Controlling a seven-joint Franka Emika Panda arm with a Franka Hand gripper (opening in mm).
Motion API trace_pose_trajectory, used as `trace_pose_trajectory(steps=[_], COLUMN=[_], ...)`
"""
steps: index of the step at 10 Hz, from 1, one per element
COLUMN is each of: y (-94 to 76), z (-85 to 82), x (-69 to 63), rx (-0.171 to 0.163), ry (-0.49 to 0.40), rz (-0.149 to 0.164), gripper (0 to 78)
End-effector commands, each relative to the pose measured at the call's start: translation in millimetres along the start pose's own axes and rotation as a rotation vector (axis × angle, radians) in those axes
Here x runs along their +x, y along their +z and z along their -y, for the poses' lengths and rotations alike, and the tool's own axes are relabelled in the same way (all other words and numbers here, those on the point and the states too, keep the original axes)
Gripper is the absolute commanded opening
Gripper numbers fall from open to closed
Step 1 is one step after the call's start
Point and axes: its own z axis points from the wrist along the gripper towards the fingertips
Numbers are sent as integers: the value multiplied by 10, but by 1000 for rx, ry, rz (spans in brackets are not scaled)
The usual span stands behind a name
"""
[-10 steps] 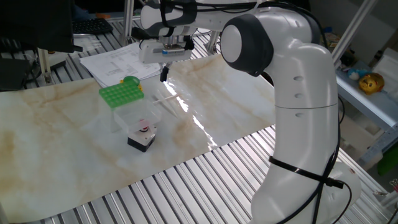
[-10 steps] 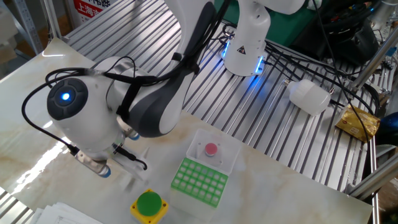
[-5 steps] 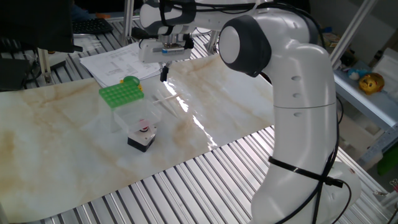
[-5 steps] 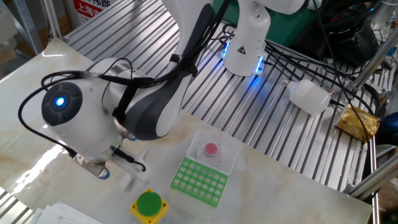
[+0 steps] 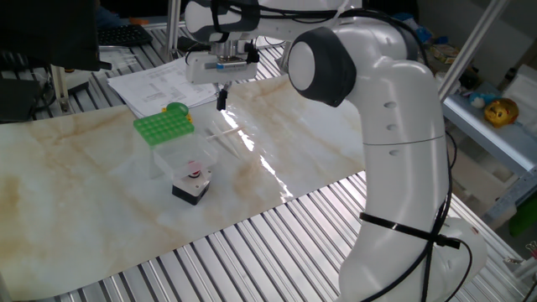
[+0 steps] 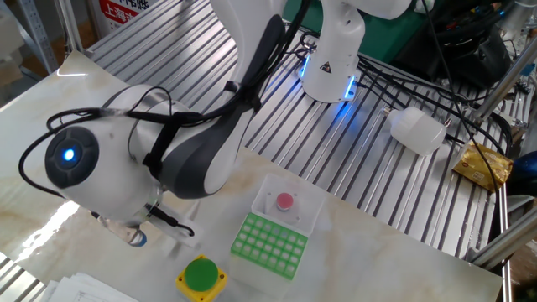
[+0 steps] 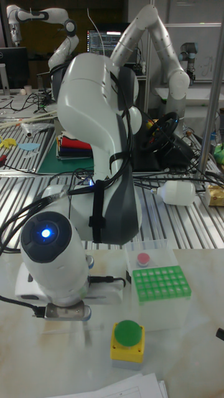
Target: Insert a large pipette tip into the holder for large pipette tips
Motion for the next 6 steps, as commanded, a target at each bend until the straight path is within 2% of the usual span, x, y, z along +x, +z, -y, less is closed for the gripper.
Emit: trace_pose_trajectory(steps=[1,3,6], y=[-3,29,113], z=[-6,-27,-69], x=[-11,-39,-104], rx=[13,18,28], ry=[-10,-19,-26], rz=[-14,-27,-22], gripper=[0,0,0])
